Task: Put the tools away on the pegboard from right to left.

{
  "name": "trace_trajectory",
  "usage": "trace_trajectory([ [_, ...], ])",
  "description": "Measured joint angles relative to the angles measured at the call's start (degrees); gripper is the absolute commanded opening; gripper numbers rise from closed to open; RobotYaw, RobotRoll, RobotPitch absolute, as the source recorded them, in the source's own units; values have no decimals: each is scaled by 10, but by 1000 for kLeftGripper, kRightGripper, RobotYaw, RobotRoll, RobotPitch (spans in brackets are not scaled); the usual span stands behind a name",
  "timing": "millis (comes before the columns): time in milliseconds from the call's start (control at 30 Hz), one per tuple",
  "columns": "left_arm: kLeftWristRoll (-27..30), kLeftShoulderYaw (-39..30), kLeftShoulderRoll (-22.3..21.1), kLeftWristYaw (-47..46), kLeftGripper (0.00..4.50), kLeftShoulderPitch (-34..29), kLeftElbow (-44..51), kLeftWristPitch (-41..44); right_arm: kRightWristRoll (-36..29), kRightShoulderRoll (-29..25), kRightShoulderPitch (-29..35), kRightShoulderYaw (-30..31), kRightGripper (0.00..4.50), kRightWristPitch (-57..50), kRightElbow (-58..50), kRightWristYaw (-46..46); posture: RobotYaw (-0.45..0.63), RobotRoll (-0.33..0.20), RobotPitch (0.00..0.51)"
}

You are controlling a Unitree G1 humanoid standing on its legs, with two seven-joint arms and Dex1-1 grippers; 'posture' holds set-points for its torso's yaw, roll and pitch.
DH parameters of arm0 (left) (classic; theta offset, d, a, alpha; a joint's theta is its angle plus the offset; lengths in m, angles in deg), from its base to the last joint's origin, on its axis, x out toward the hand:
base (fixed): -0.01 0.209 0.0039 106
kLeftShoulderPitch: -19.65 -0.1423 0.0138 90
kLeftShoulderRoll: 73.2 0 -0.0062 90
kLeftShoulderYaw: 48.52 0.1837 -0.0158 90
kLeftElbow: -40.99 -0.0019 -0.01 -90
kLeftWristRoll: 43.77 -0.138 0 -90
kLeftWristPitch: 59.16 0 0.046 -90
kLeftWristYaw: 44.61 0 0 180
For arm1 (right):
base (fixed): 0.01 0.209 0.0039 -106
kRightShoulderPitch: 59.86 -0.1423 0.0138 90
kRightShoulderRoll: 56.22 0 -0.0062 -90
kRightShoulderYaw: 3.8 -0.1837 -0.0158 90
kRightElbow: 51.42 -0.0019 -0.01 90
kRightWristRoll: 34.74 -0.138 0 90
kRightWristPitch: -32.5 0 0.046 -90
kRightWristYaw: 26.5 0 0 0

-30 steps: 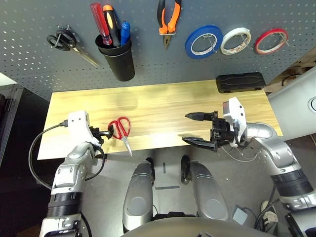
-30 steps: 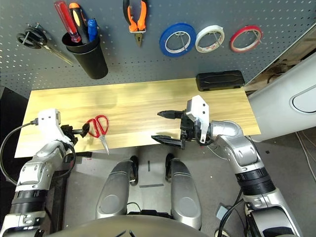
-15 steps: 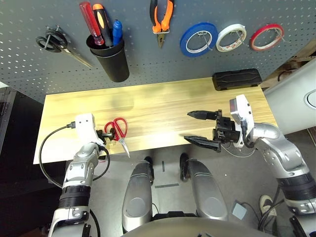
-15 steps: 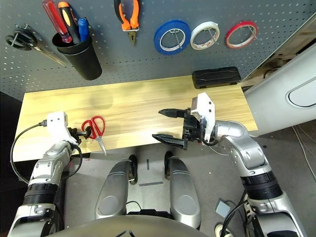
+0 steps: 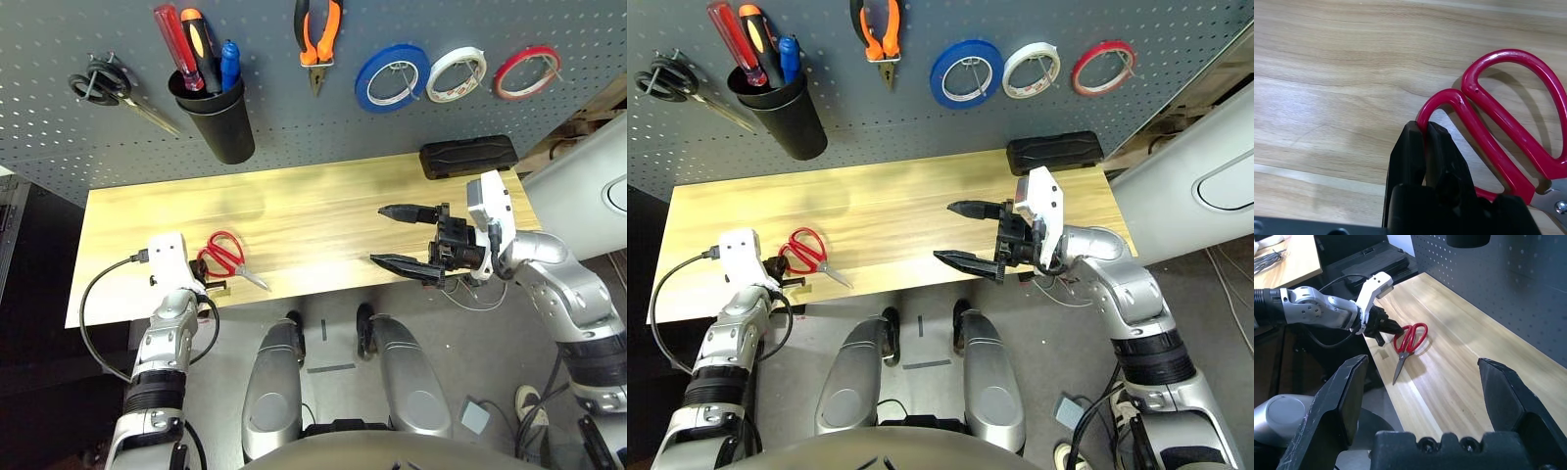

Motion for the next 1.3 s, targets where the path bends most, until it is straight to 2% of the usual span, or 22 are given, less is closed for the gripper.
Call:
trace_trajectory([
  [133, 5, -12, 1, 1, 9, -9, 42, 13, 1, -2, -3, -1, 4500, 8, 17, 5, 13, 0, 254],
  [433, 22, -65, -24, 6, 9, -38, 210, 59, -13, 2, -29, -16, 4500, 32, 56, 36, 68, 0, 209],
  [700, 29, -93, -44, 20, 9, -31, 258, 78, -26, 2, -51, -27, 4500, 38, 86, 63, 76, 0, 188],
  [1033, 33, -122, -72, 38, 9, -18, 324, 46, -63, -7, -58, -62, 4500, 32, 91, 95, 74, 0, 185],
  [1300, 43, -171, -81, 66, 9, -42, 377, -54, -94, -47, -70, -97, 4500, 11, 88, 127, 81, 0, 182],
])
